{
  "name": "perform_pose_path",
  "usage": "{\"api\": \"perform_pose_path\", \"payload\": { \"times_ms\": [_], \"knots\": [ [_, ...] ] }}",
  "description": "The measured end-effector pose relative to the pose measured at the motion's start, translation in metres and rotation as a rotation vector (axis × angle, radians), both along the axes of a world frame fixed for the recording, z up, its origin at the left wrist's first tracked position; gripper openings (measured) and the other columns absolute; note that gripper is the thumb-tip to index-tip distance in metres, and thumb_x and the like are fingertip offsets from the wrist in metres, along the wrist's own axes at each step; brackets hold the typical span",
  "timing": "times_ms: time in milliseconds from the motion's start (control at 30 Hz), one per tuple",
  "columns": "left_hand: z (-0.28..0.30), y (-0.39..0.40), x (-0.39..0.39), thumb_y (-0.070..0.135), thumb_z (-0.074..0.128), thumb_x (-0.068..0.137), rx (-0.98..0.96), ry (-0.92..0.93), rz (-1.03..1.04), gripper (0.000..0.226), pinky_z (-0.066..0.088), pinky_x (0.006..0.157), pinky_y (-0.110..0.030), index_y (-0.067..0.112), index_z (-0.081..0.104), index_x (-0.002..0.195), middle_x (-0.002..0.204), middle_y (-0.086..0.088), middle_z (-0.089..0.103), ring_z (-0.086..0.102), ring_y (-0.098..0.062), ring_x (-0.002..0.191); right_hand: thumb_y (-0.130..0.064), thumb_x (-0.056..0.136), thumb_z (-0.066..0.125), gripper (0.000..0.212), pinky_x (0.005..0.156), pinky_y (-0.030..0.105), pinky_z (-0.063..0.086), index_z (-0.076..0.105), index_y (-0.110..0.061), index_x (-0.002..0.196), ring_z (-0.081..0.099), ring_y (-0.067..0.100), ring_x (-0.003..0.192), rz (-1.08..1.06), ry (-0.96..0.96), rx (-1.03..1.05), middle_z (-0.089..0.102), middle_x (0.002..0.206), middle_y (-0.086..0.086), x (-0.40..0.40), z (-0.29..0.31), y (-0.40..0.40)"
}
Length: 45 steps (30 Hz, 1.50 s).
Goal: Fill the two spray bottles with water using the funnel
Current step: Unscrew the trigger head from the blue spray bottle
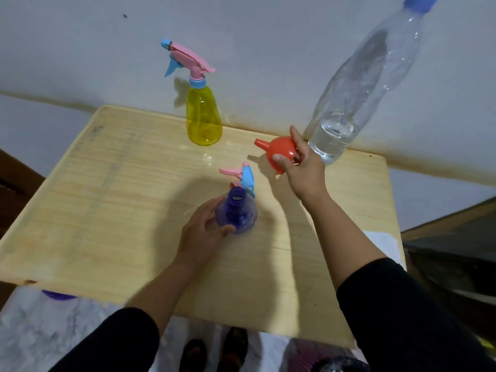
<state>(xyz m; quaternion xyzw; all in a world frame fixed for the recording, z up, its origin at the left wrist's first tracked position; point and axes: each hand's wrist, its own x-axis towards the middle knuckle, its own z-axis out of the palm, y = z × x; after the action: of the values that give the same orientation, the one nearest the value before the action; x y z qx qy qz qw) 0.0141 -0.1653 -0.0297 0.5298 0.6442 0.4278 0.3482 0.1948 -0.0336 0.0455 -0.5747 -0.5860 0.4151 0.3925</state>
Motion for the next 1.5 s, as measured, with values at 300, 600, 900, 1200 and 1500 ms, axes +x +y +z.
{"api": "perform_pose_path", "payload": {
  "times_ms": [300, 600, 900, 1200, 1500],
  "knots": [
    [0.002, -0.002, 0.001, 0.044, 0.07, 0.062, -0.011, -0.05, -0.006, 0.06, 0.04, 0.082, -0.006, 0.034, 0.056, 0.12, 0.118, 0.019, 0.058, 0.059, -0.007, 0.105, -0.015, 0.083, 0.069, 0.066, 0.071, -0.003, 0.036, 0.04, -0.028, 0.141, 0.054, 0.005, 0.09, 0.028, -0.232, 0.208, 0.059, 0.123, -0.005, 0.005, 0.052, -0.067],
    [0.01, 0.011, 0.019, 0.024, 0.067, 0.068, 0.039, -0.159, -0.004, 0.058, 0.048, 0.096, -0.025, 0.036, 0.053, 0.124, 0.119, 0.026, 0.055, 0.054, 0.005, 0.109, -0.021, 0.085, 0.067, 0.066, 0.071, 0.014, 0.029, 0.037, -0.038, 0.14, 0.052, 0.023, 0.086, 0.15, -0.535, 0.296, 0.06, 0.102, 0.014, 0.012, 0.057, -0.075],
    [-0.012, -0.005, -0.006, 0.016, 0.068, 0.069, 0.028, -0.333, -0.041, 0.061, 0.043, 0.096, -0.017, 0.028, 0.054, 0.127, 0.127, 0.01, 0.057, 0.053, 0.0, 0.116, -0.028, 0.086, 0.061, 0.037, 0.085, 0.004, 0.03, 0.06, -0.028, 0.123, 0.04, 0.016, 0.088, 0.196, -0.479, 0.488, 0.061, 0.078, 0.003, -0.035, 0.032, -0.101],
    [-0.014, 0.0, -0.003, 0.013, 0.073, 0.072, 0.046, -0.325, -0.051, 0.058, 0.041, 0.091, -0.008, 0.028, 0.054, 0.126, 0.126, 0.01, 0.057, 0.053, -0.001, 0.115, -0.032, 0.087, 0.06, 0.028, 0.097, 0.006, 0.029, 0.07, -0.021, 0.111, 0.045, 0.019, 0.119, 0.226, -0.418, 0.48, 0.064, 0.101, -0.016, -0.036, 0.03, -0.106],
    [-0.012, -0.002, -0.002, 0.013, 0.073, 0.074, 0.036, -0.314, -0.048, 0.056, 0.041, 0.092, -0.012, 0.029, 0.053, 0.124, 0.121, 0.015, 0.057, 0.054, 0.002, 0.112, -0.023, 0.085, 0.063, 0.023, 0.104, 0.026, 0.034, 0.071, -0.019, 0.107, 0.042, 0.018, 0.13, 0.277, -0.384, 0.441, 0.067, 0.108, -0.005, -0.034, 0.028, -0.108]
  ]
}}
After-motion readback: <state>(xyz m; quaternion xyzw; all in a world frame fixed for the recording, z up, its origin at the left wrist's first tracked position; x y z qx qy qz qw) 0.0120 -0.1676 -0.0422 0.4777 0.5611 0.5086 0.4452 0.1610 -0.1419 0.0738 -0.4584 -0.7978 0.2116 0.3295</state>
